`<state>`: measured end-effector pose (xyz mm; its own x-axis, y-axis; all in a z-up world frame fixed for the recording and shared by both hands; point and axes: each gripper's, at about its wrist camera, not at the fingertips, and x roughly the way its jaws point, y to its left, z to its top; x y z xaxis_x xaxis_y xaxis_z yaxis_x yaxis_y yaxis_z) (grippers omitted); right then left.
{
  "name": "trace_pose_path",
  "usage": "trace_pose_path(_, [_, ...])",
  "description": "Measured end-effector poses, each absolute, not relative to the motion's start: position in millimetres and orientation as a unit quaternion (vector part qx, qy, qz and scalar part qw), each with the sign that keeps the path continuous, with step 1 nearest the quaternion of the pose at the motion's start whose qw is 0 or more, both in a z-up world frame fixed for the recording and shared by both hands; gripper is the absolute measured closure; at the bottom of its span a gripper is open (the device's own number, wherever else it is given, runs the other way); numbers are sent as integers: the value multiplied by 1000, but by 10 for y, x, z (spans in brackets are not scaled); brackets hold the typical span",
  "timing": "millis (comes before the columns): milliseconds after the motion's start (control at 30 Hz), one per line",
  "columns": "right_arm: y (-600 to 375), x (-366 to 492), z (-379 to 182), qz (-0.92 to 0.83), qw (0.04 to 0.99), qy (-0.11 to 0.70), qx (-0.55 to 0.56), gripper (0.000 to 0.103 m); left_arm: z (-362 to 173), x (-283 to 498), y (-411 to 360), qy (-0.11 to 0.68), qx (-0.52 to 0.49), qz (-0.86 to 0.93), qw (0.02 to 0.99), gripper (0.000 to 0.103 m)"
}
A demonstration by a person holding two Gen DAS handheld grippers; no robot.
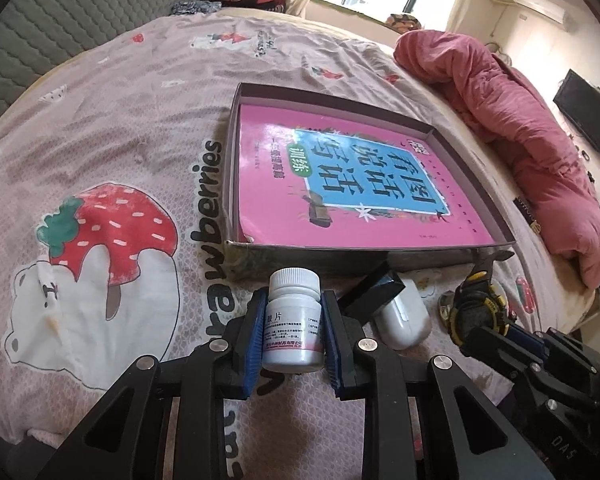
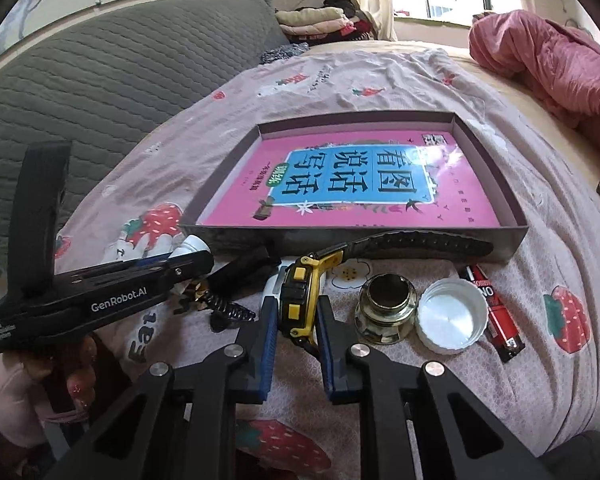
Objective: Organize rigid objects
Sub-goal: 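Lift the pill bottle into the grey tray with the left tool while the right tool carries the watch there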
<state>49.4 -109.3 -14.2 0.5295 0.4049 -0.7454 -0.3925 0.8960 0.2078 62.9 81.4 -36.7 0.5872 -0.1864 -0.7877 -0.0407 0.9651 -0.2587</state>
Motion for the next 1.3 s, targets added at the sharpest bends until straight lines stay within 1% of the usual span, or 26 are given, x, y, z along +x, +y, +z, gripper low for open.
trace_pose_path(567, [-1209,316,209,217,904,368,-17,84,-116,401,668,417,-98,-40,902,76])
trace_pose_path(900, [-1323,351,338,206,921,331,-18,84,71,283,543,403,-90,-31,910,76])
trace_pose_path(1300, [-1341,425,448,209,936,279,-41,84,270,389,468,398,-91,-14,913,76])
